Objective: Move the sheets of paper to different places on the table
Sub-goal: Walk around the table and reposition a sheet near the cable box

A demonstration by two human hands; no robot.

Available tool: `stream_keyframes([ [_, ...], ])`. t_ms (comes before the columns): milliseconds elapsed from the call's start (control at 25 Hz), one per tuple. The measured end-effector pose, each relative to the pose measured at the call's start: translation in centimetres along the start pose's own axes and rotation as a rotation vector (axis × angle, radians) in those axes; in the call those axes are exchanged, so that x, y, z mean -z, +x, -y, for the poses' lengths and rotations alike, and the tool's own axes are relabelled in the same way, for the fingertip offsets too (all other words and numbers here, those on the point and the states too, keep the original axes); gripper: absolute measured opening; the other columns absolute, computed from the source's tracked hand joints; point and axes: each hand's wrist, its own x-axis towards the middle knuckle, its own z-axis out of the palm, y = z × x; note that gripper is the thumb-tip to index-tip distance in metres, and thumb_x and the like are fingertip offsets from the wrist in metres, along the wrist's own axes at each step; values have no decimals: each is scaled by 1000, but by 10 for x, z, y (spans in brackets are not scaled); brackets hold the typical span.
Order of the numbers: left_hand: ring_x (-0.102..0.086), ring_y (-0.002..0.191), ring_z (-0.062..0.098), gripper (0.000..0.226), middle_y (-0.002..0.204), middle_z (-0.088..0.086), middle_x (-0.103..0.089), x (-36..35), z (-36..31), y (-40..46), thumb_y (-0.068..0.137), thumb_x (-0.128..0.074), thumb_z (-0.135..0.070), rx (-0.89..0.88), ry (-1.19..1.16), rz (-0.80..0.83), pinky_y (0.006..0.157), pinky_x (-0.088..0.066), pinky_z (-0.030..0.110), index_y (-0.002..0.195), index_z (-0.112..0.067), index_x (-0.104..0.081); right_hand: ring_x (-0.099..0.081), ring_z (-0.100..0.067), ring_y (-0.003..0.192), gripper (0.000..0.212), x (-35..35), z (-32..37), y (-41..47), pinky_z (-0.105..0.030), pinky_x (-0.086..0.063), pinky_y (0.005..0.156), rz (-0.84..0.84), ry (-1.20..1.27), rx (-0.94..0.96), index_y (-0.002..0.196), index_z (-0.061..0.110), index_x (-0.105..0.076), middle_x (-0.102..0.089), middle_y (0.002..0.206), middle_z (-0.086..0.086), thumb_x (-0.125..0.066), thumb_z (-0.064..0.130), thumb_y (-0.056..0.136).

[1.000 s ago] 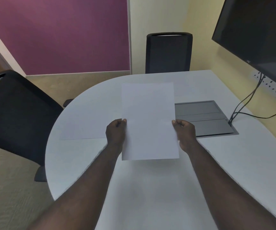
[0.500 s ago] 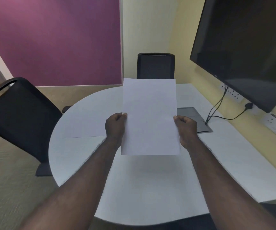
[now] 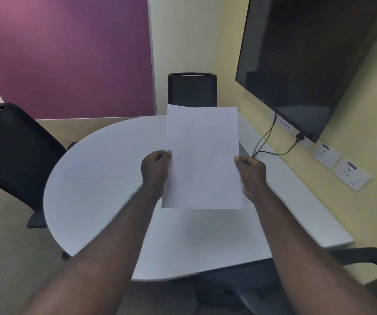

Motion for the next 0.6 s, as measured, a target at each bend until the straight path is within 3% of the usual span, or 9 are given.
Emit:
stream_keyframes([
  [160, -54, 70, 15, 20, 75, -6, -63, -50, 20, -50, 79, -66, -32, 14, 7, -38, 67, -45, 28, 73, -13, -68, -65, -34, 111, 21, 70, -6, 10, -52, -53, 99, 42, -53, 3, 106, 3, -70, -70, 114, -19, -69, 17, 90],
  [320, -61, 71, 16, 16, 76, -6, -69, -87, 36, -86, 79, -68, -30, 41, -20, -46, 70, -52, 31, 65, -24, -71, -64, -28, 113, 29, 124, -13, 20, -45, -52, 101, 74, -115, 15, 113, 1, -69, -70, 116, -14, -68, 19, 91],
  [440, -64, 76, 15, 13, 82, -5, -72, -112, 43, -106, 83, -67, -27, 42, -6, -61, 72, -52, 30, 72, -23, -72, -63, -24, 111, 29, 151, -19, 33, -38, -52, 98, 91, -127, 11, 113, 3, -70, -70, 115, -10, -68, 21, 90],
  [600, -67, 77, 16, 11, 85, -5, -75, -138, 50, -110, 83, -66, -26, 66, -7, -50, 72, -54, 31, 78, -20, -74, -65, -26, 110, 30, 169, -25, 53, -42, -52, 100, 86, -140, 6, 113, 0, -70, -71, 113, -12, -67, 19, 91],
])
